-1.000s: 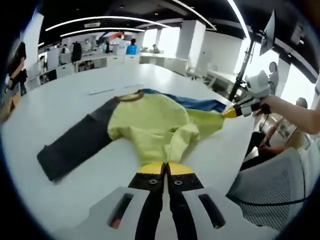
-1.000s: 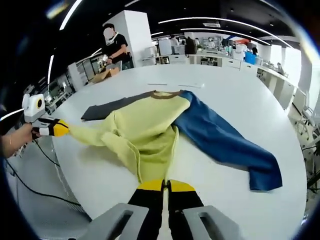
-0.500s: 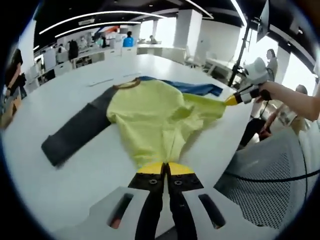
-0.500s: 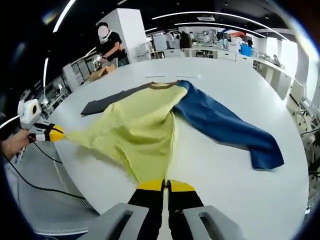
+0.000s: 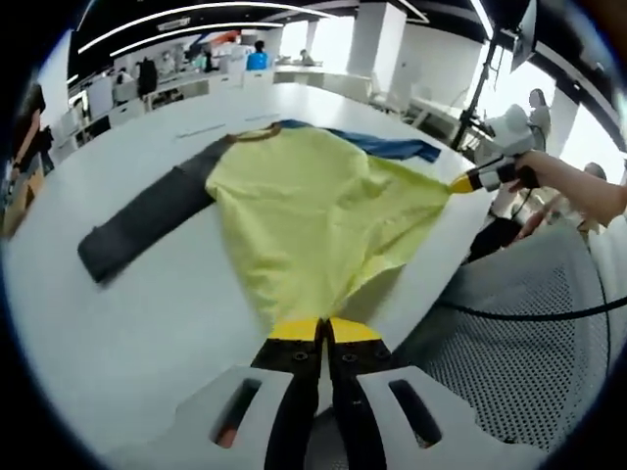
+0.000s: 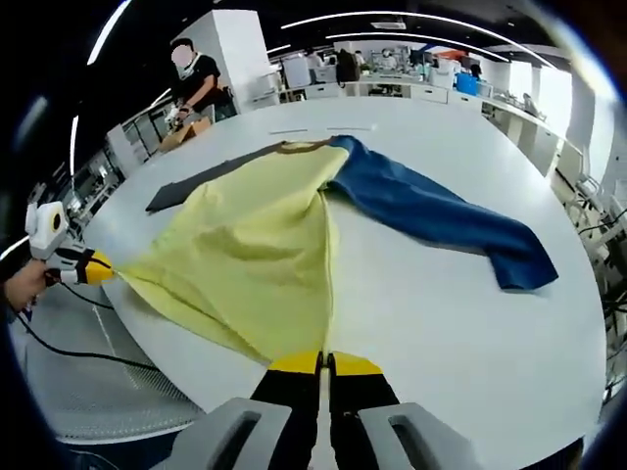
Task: Fold the garment on the visible template until the final outline fits inside the template.
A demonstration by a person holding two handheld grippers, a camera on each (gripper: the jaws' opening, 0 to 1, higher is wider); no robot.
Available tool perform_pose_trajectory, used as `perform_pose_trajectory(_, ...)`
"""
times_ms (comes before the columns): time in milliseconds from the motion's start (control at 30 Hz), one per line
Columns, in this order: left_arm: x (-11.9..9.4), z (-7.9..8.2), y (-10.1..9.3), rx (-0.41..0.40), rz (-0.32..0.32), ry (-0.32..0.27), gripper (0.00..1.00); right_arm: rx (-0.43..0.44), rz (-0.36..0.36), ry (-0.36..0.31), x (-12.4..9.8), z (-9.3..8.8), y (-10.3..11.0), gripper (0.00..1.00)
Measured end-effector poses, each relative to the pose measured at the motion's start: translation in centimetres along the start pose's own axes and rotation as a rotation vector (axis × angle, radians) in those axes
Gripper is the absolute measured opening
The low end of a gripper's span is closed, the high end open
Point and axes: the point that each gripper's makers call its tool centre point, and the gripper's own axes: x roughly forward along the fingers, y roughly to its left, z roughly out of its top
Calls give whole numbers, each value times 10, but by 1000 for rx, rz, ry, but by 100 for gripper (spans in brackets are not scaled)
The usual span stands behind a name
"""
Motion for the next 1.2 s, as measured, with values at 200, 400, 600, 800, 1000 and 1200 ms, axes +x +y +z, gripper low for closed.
perform_pose_trajectory(200, 1, -14, 4, 6, 13, 30, 0, 0, -38, 36, -3, -11, -8, 0)
perform_pose_trajectory(400, 0, -18, -1, -11, 5, 36, 0, 42, -49, 75, -5, -24, -9, 0)
perform_pose_trajectory(600, 4, -25, -5, -12, -2, 71, 0, 36, -58, 118, -6, -37, -6, 0)
perform_pose_trajectory(800, 5, -31, -9, -16, -12, 103, 0, 68, -62, 139, -8, -42, -7, 0)
perform_pose_trajectory(1000, 7, -35, -9, -27, -13, 117, 0, 70, -62, 140, -8, -42, -8, 0)
perform_pose_trajectory(1200, 2, -36, -12, -52, -26, 115, 1, 45, -46, 131, -9, -41, -7, 0)
